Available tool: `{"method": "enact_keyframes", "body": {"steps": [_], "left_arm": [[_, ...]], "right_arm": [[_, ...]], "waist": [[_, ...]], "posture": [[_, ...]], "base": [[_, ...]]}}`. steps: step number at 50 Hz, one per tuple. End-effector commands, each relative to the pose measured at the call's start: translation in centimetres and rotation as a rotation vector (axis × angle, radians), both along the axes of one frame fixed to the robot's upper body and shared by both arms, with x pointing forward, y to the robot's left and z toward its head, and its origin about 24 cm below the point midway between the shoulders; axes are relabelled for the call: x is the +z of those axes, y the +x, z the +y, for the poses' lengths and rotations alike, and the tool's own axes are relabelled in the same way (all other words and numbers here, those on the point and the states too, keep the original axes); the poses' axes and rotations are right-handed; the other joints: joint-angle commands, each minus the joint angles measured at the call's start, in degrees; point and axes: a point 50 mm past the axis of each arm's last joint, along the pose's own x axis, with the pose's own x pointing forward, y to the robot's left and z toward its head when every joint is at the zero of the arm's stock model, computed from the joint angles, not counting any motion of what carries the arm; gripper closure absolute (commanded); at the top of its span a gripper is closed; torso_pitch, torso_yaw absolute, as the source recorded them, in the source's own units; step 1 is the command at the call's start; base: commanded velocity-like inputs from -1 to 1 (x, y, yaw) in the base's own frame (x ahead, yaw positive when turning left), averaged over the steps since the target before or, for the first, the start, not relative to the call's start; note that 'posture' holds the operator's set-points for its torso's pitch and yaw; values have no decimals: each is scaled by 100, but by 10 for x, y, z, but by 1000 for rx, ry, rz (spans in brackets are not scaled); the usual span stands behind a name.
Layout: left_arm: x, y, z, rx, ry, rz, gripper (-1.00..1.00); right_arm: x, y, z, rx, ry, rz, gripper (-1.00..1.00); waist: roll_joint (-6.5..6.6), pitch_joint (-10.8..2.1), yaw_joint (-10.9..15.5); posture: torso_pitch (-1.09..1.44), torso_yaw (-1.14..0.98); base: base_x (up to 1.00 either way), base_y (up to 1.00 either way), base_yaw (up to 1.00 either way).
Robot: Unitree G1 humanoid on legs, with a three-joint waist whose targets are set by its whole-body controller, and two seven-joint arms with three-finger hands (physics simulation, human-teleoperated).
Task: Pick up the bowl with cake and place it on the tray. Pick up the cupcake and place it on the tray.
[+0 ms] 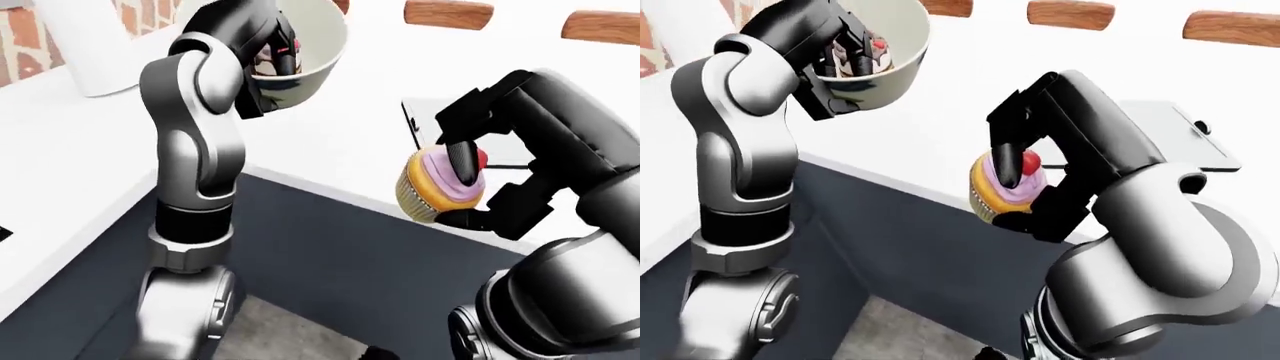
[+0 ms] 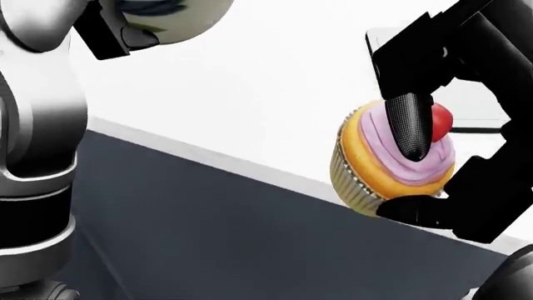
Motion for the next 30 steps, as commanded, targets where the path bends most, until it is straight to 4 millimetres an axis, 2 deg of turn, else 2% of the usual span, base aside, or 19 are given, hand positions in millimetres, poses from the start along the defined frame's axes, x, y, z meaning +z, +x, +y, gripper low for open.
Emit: {"method": "enact_keyframes", "body": {"steps": [1,5,12,15,18,20,21,22,23,24,25,26,28,29,30], "left_arm": [[34,-20,-1,0,-10,-202,100],[32,-19,-1,-1,-9,-199,100],[32,-17,-1,-1,-6,-198,100],[33,-17,-1,-1,-6,-199,100],[34,-18,-1,-1,-7,-202,100],[35,-19,-1,0,-6,-202,100],[35,-19,-1,0,-7,-203,100],[36,-19,0,1,-8,-204,100],[36,-19,0,2,-9,-205,100],[36,-19,1,2,-9,-206,100],[37,-20,1,3,-9,-207,100],[37,-20,1,3,-9,-207,100],[39,-21,2,4,-10,-210,100],[40,-21,2,5,-12,-211,100],[40,-22,3,5,-12,-212,100]], "right_arm": [[7,-4,-1,-21,1,-63,100],[5,-3,-1,-21,2,-62,100],[5,-2,-1,-24,1,-61,100],[4,-2,-2,-24,1,-57,100],[5,-2,-2,-25,3,-60,100],[5,-3,-3,-26,4,-59,100],[4,-3,-3,-27,3,-57,100],[4,-3,-3,-27,2,-57,100],[5,-4,-3,-27,2,-58,100],[5,-4,-2,-27,0,-57,100],[6,-4,-3,-28,0,-58,100],[6,-5,-3,-27,1,-60,100],[7,-6,-3,-30,5,-58,100],[8,-5,-4,-40,9,-60,100],[8,-5,-5,-46,9,-63,100]], "waist": [[7,-194,-12],[-190,-131,79],[-437,-122,197],[-383,-115,182],[-451,-125,171],[-576,-139,171],[-699,-164,171],[-925,-244,173],[-835,-272,131],[-1035,-201,173],[-1057,-76,138],[-1055,-31,76],[-1004,-18,119],[-1029,-70,144],[-872,-63,161]], "posture": [[0,0],[0,0],[0,0],[0,0],[0,0],[0,0],[0,0],[0,0],[0,0],[0,0],[0,0],[0,0],[0,0],[0,0],[0,0]], "base": [[0,-45,0],[0,-45,0],[0,-47,0],[0,-74,0],[0,-80,0],[0,-80,0],[0,-80,0],[0,-70,0],[0,-23,0],[0,-10,0],[0,0,0],[0,0,0],[0,0,0],[0,-42,0],[0,-58,0]]}}
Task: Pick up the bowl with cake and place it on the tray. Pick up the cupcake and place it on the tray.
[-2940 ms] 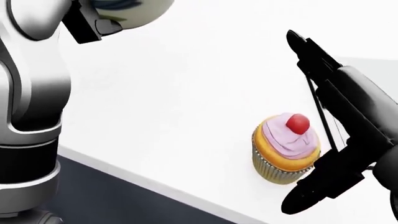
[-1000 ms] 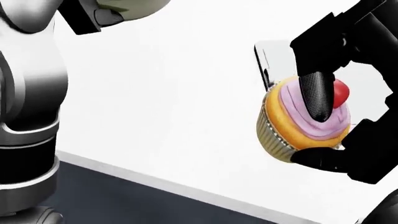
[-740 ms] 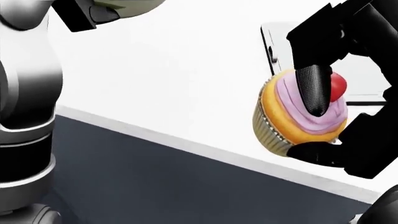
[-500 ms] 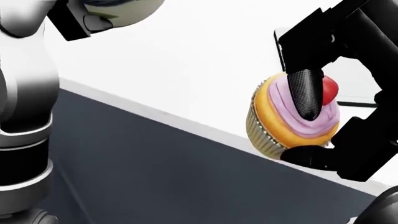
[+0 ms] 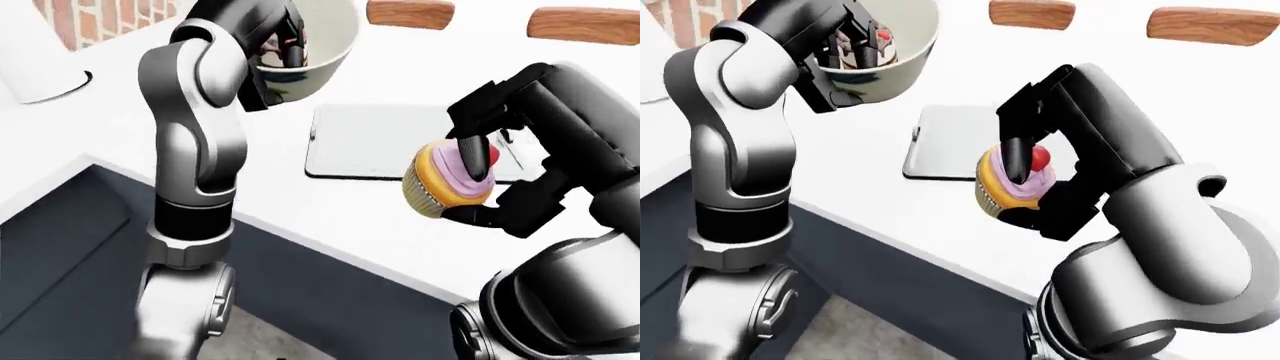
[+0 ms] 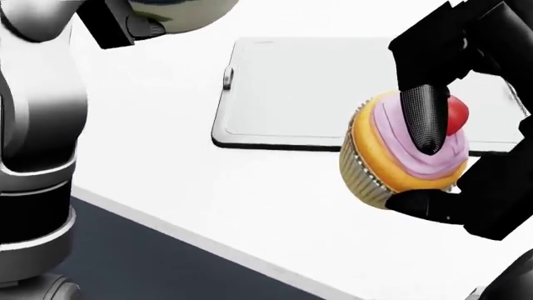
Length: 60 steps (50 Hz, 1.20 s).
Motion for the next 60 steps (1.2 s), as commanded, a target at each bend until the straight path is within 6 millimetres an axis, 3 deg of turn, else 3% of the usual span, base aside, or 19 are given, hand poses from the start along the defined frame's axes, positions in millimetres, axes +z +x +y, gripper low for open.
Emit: {"method": "enact_keyframes", "body": {"steps": [1,2,7,8,9,10,11,12,13,15,16,17,20,33,46,60], "left_arm": [[31,-17,11,47,-34,-180,100],[32,-18,11,47,-34,-182,100],[35,-19,12,48,-35,-188,100],[35,-19,12,49,-34,-189,100],[36,-19,12,49,-35,-190,100],[37,-19,12,49,-35,-191,100],[37,-19,12,49,-35,-191,100],[38,-20,12,49,-35,-191,100],[38,-20,12,49,-35,-192,100],[39,-20,14,51,-35,-193,100],[40,-21,14,53,-35,-194,100],[40,-21,15,53,-36,-194,100],[40,-21,17,57,-37,-196,100],[40,-21,19,59,-38,-194,100],[33,-8,12,40,-31,-178,100],[17,1,8,30,-19,-158,100]], "right_arm": [[5,-2,0,-12,0,-30,100],[7,-2,-1,-20,3,-36,100],[8,-3,-1,-22,4,-40,100],[8,-3,-1,-21,4,-39,100],[8,-3,-1,-19,4,-40,100],[10,-3,-1,-17,2,-46,100],[10,-3,0,-15,-8,-45,100],[9,-3,1,-11,-13,-45,100],[10,-3,1,-9,-14,-45,100],[11,-4,2,-3,-14,-47,100],[13,-4,2,-2,-15,-50,100],[13,-4,3,-1,-15,-51,100],[14,-3,4,4,-14,-53,100],[23,-1,6,12,-20,-60,100],[51,8,4,-5,-40,-72,100],[76,41,1,-44,-71,-71,100]], "waist": [[68,-193,-79],[-28,-218,-29],[184,-225,-127],[296,-266,-131],[494,-329,-65],[791,-351,195],[383,-155,94],[452,-192,15],[449,-349,-94],[178,-334,51],[100,-241,131],[232,-126,38],[247,-184,28],[198,-182,30],[213,-214,49],[219,-218,14]], "posture": [[0,0],[0,0],[0,0],[0,0],[0,0],[0,0],[0,0],[0,0],[0,0],[0,0],[0,0],[0,0],[0,0],[0,0],[0,0],[0,0]], "base": [[0,0,-81],[0,0,-100],[-3,0,-100],[-2,0,-100],[-3,0,-100],[-3,0,-36],[0,0,0],[0,0,0],[0,0,0],[0,0,0],[0,0,0],[0,0,0],[0,0,0],[0,0,0],[0,0,0],[0,0,0]]}}
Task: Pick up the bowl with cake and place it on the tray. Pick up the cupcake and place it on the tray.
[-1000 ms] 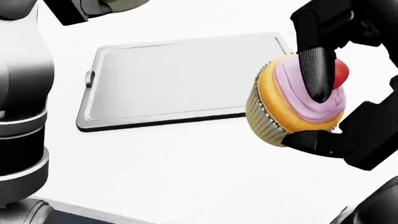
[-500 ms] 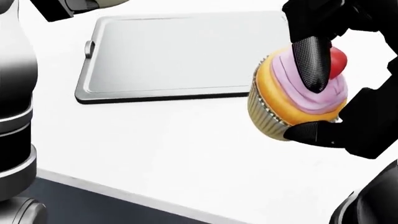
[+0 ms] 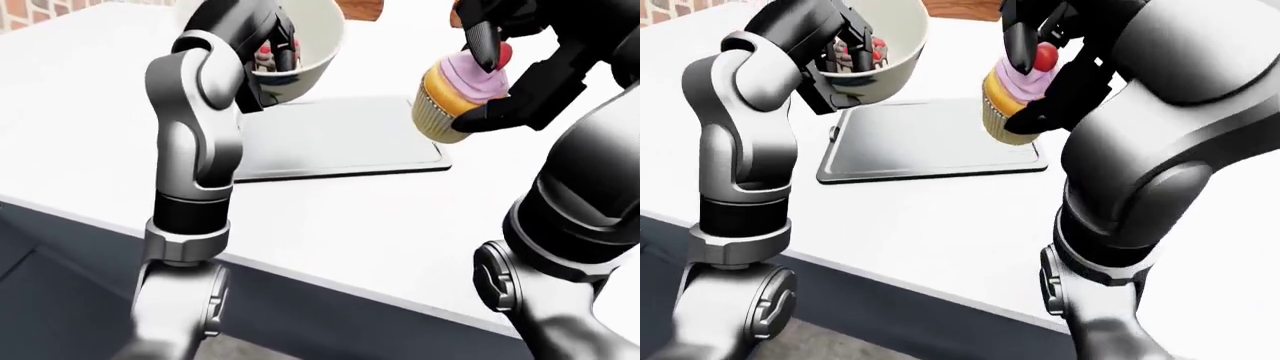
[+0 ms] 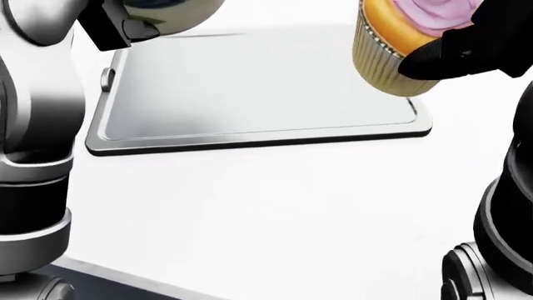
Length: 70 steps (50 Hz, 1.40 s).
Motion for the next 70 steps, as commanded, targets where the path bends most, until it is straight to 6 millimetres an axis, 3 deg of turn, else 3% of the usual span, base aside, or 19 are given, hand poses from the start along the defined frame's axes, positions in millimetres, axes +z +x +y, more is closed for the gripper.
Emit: {"method": "enact_keyframes", "body": {"steps": [1,13,24,40,52,56,57,60,63,65,70], "left_arm": [[27,-13,-2,-3,-4,-158,100],[15,-4,-6,-7,20,-117,100],[6,-7,-11,-30,41,-66,100],[-22,5,-19,-58,45,-9,100],[-28,6,-19,-59,60,13,100],[-28,6,-19,-60,63,8,63],[-26,6,-19,-59,63,5,40],[-24,6,-19,-56,59,-1,0],[-22,4,-19,-55,55,-7,-7],[-22,3,-20,-62,57,-9,-23],[-23,2,-21,-67,60,-10,-19]], "right_arm": [[10,-6,0,-5,-2,-73,100],[12,4,-2,-13,-4,-67,100],[11,2,-4,-17,0,-65,100],[9,2,-7,-19,10,-76,100],[10,1,-6,-20,4,-78,100],[10,2,-5,-18,1,-78,100],[10,1,-5,-18,1,-79,100],[10,3,-6,-20,-1,-80,100],[10,3,-6,-22,-3,-80,100],[10,2,-7,-24,0,-81,100],[11,1,-9,-28,1,-82,100]], "waist": [[-3,-227,-4],[-19,-217,-3],[-36,-203,18],[-53,-235,43],[-54,-262,43],[-51,-263,43],[-52,-263,43],[-52,-263,46],[-57,-261,42],[-56,-261,41],[-48,-263,51]], "posture": [[0,0],[0,0],[0,0],[0,0],[0,0],[0,0],[0,0],[0,0],[0,0],[0,0],[0,0]], "base": [[0,0,0],[0,0,0],[0,0,0],[0,0,0],[0,0,0],[0,0,0],[0,0,0],[0,0,0],[0,0,0],[0,0,0],[0,0,0]]}}
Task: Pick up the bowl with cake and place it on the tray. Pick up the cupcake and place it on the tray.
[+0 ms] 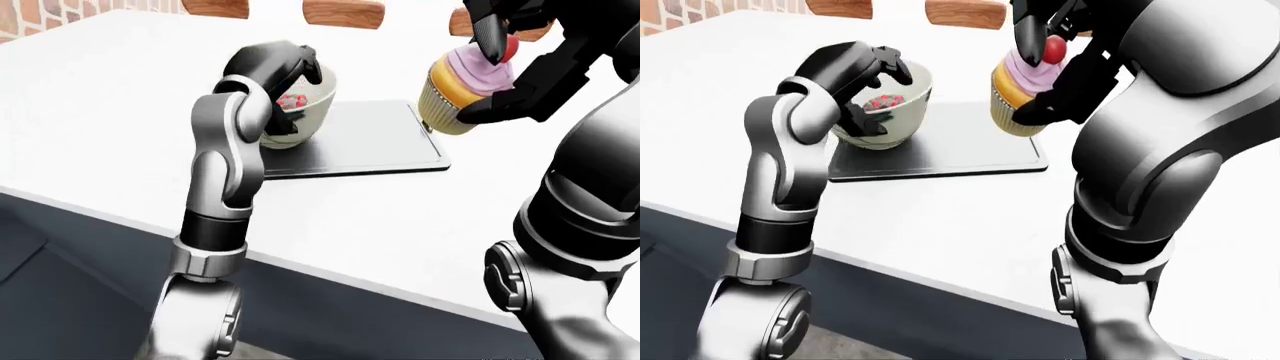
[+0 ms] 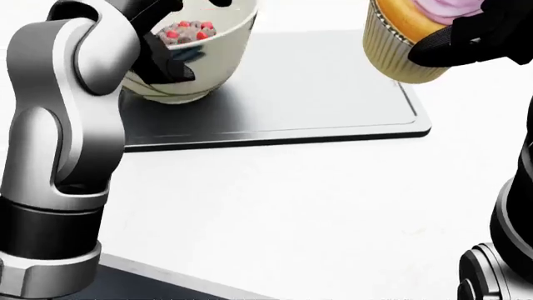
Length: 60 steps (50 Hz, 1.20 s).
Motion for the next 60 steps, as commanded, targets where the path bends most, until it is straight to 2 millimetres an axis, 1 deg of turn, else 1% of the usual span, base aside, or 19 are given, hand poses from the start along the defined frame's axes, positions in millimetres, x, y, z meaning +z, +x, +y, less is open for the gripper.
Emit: {"method": "enact_keyframes", "body": {"steps": [1,5,8,12,13,15,19,23,28,31,36,37,39,43,48,51,54,56,60], "left_arm": [[20,-7,-1,-4,-7,-91,-18],[23,-9,-2,-10,-8,-99,-14],[30,-14,-1,-12,-15,-111,-12],[42,-23,3,-11,-31,-128,-6],[45,-26,3,-12,-35,-131,0],[51,-33,4,-16,-41,-141,4],[50,-43,1,-29,-39,-138,4],[58,-51,6,-25,-58,-151,4],[59,-59,12,-17,-86,-149,3],[63,-61,14,-13,-96,-155,4],[67,-65,15,-15,-102,-163,-1],[68,-64,15,-14,-103,-166,-7],[69,-64,16,-14,-104,-168,-13],[70,-65,15,-13,-109,-169,-15],[71,-63,16,-10,-114,-164,-33],[70,-63,16,-11,-113,-165,-51],[71,-63,16,-11,-116,-166,-59],[70,-63,16,-14,-114,-165,-60],[71,-62,15,-15,-116,-166,-58]], "right_arm": [[10,-7,-1,-10,-1,-57,100],[10,-7,-2,-12,0,-58,100],[13,-7,-2,-12,-1,-59,100],[13,-2,-2,-15,0,-57,100],[13,-1,-1,-15,1,-56,100],[13,4,1,-15,0,-49,100],[10,11,4,-15,3,-34,100],[5,25,6,-22,18,-8,100],[-6,46,7,-52,20,11,100],[-12,63,3,-79,24,10,100],[-24,88,0,-113,25,-1,100],[-25,92,0,-120,27,-8,100],[-28,96,0,-123,34,-9,100],[-31,104,3,-121,52,-16,100],[-36,118,7,-131,62,-42,100],[-47,125,10,-128,63,-27,100],[-54,128,12,-125,69,-17,100],[-59,132,13,-127,71,-18,100],[-78,142,15,-133,76,5,100]], "waist": [[-16,-163,0],[-19,-159,-3],[-19,-156,-8],[-18,-141,-11],[-18,-138,-13],[-16,-135,-14],[-14,-128,-14],[-13,-137,-1],[-14,-149,-5],[-16,-161,3],[-29,-176,21],[-32,-180,24],[-40,-185,27],[-45,-184,37],[-49,-184,41],[-58,-187,45],[-70,-191,49],[-72,-193,52],[-76,-202,57]], "posture": [[0,0],[0,0],[0,0],[0,0],[0,0],[0,0],[0,0],[0,0],[0,0],[0,0],[0,0],[0,0],[0,0],[0,0],[0,0],[0,0],[0,0],[0,0],[0,0]], "base": [[0,0,0],[0,0,0],[0,0,0],[0,0,0],[0,0,0],[0,0,0],[0,0,0],[0,0,0],[0,0,0],[0,0,0],[0,0,0],[0,0,0],[0,0,0],[0,0,0],[0,0,0],[0,0,0],[0,0,0],[0,0,0],[0,0,0]]}}
